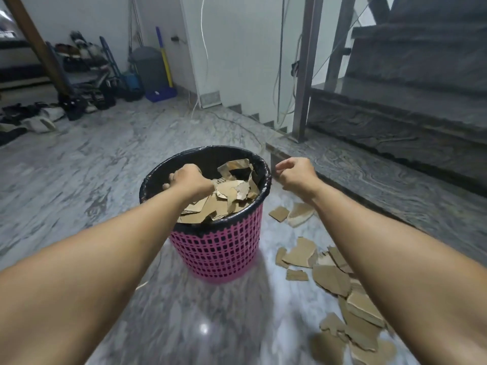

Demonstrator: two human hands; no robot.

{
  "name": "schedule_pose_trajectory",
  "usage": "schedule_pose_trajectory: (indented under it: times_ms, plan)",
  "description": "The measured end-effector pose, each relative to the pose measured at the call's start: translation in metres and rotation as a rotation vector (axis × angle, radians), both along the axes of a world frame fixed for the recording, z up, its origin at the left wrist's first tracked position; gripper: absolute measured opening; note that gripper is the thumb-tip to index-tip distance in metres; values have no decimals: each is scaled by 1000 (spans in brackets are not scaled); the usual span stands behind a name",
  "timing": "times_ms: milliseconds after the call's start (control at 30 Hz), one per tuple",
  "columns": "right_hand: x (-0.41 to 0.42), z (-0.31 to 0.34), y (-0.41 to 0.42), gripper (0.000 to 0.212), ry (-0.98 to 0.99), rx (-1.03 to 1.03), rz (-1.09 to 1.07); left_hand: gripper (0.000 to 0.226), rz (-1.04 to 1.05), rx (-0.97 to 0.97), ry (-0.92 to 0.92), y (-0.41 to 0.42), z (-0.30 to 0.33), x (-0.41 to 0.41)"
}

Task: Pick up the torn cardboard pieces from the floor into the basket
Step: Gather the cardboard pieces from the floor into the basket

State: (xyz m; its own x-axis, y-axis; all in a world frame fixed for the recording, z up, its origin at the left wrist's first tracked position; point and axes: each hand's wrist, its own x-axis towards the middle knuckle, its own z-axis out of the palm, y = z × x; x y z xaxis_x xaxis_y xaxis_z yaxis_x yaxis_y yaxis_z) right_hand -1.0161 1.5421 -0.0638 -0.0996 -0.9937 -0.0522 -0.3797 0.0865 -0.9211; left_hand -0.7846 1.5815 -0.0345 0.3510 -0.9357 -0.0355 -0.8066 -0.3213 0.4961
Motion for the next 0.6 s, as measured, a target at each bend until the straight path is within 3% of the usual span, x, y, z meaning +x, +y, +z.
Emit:
schedule_pose_trajectory:
  times_ms: [67, 200, 300, 367, 433, 467, 533, 600]
  plan:
    - [-20, 5, 15, 25, -17, 20, 9, 37, -141, 10, -24, 14, 6, -29]
    - [-66, 5, 51, 24, -12, 90, 67, 16, -470, 140, -288, 42, 17, -79]
    - [-104, -11, 72, 20, 47, 151, 47, 4, -583, 187, -379, 42, 16, -101]
    - [-124, -25, 85, 18, 88, 197, 32, 15, -618, 103, -536, 37, 7, -113]
    - [-144, -44, 95, 14, 136, 242, 11, 37, -646, -118, -831, 30, -11, -129]
    - [-150, -50, 98, 12, 155, 272, 9, 42, -676, -223, -895, 31, -17, -134]
    - [-165, -71, 105, 11, 190, 343, -12, 44, -792, -257, -889, 30, -39, -153]
    - [-179, -94, 110, 14, 226, 402, -30, 40, -880, -103, -848, 25, -66, -173]
